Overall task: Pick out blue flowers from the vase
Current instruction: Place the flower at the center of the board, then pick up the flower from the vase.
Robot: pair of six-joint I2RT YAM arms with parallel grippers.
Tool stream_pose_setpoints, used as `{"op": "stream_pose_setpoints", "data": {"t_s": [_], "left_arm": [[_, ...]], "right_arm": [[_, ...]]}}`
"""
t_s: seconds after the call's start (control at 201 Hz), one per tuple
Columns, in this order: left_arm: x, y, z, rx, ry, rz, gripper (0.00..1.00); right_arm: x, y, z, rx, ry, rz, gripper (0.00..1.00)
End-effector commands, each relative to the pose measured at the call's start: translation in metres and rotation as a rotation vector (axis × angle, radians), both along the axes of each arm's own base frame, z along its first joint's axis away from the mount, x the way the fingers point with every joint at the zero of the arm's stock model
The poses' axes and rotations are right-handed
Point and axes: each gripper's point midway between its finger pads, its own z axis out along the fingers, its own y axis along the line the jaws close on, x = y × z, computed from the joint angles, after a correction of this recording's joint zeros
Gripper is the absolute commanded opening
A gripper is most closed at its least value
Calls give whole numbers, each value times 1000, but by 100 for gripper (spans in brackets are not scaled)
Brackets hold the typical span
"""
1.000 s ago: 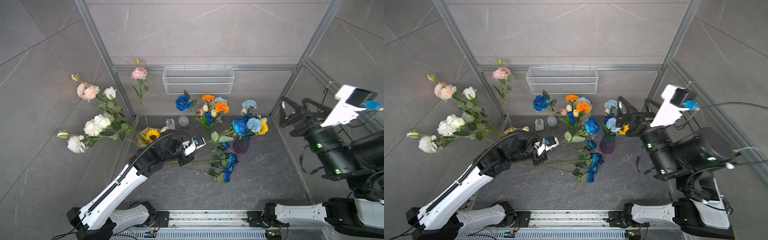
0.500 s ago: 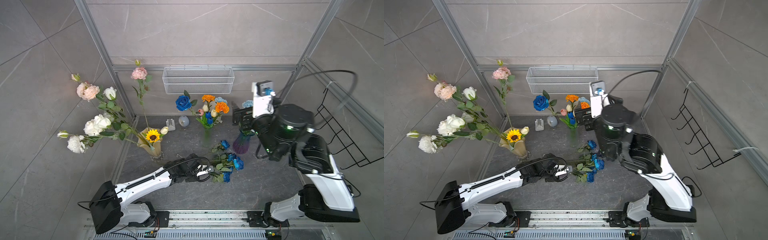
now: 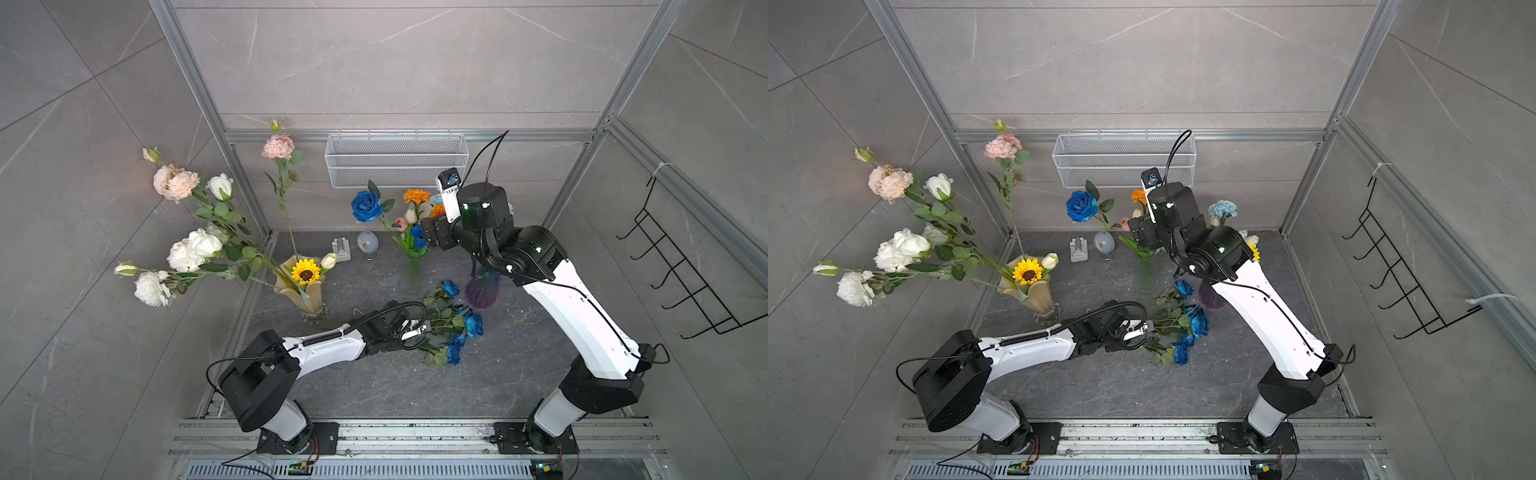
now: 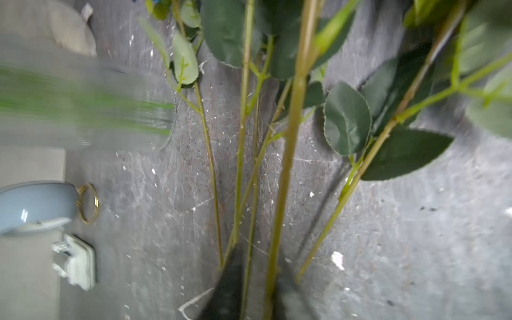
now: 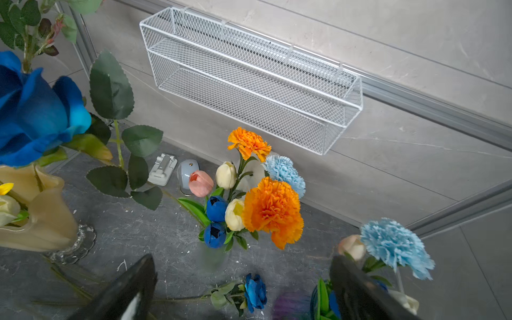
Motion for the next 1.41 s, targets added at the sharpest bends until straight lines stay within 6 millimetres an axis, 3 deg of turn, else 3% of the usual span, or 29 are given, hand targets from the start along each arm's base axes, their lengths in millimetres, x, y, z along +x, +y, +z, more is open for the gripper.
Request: {"op": "stream_pose_setpoints", "data": {"t_s": [0.0,0.085,0.149,0.254,0.428,0.602,0.816,1.11,1.404], "left_arm": [[13,-4,7,-42,-40,3,59],[17,-3,17,-84,-58,33,75],[22,-4,39,-179,-50,83,85],[28,-3,82,-331,-41,151,89],[59,4,146,-467,-128,302,90],[88,11,190,-711,-139,444,91],[118,31,211,-961,-191,615,91],[147,39,235,-1084,-297,684,91],[170,54,256,-1191,-328,717,89]], "right_arm": [[2,3,10,49,2,32,100],[6,2,7,52,12,32,100],[8,1,4,57,28,27,100],[8,0,-3,74,56,37,100],[-5,-7,-15,111,85,32,100],[-19,-24,-26,123,101,3,100],[-32,-41,-19,187,98,-3,100],[-32,-34,-64,206,189,3,100],[-28,-44,-67,234,195,-12,100]]}}
